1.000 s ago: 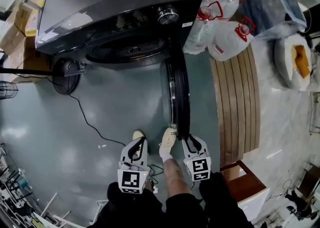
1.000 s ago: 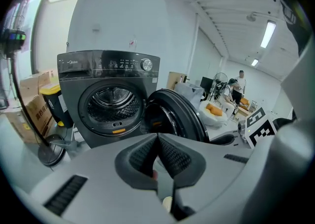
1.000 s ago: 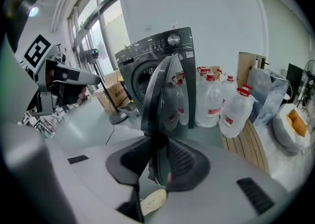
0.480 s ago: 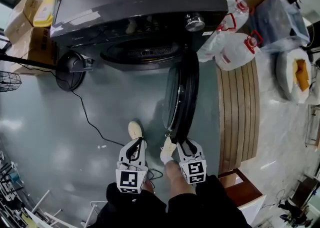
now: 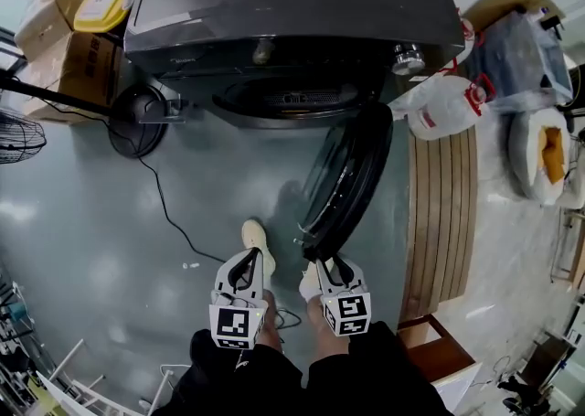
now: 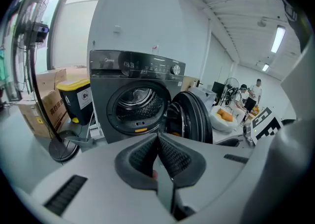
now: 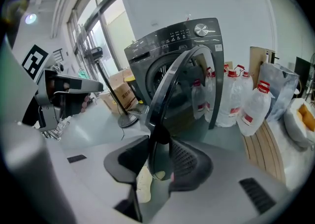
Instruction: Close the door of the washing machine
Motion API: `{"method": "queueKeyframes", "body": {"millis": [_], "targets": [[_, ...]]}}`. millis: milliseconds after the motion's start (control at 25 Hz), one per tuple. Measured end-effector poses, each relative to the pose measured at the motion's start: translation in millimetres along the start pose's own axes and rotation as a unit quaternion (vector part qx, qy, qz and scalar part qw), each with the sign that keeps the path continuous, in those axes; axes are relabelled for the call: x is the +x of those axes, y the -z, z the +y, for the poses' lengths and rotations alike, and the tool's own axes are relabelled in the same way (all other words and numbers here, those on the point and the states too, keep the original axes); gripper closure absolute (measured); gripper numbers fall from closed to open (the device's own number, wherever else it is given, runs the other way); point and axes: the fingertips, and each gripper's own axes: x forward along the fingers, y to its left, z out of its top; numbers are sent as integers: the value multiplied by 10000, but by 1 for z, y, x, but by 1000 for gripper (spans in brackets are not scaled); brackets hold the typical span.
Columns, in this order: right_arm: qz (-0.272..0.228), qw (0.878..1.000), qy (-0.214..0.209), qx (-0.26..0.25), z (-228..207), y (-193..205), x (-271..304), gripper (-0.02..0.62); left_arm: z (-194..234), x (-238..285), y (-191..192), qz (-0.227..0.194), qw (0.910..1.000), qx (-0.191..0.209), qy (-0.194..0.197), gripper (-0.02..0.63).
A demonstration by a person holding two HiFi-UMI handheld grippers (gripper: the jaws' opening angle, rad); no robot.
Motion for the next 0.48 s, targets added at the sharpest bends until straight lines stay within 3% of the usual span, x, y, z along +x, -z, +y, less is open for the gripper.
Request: {"method": "queueKeyframes", "body": {"millis": [480], "targets": [[41,9995,42,324,55,-37,50,443,72,1,-14,40,9999,-69,94,583]]}}
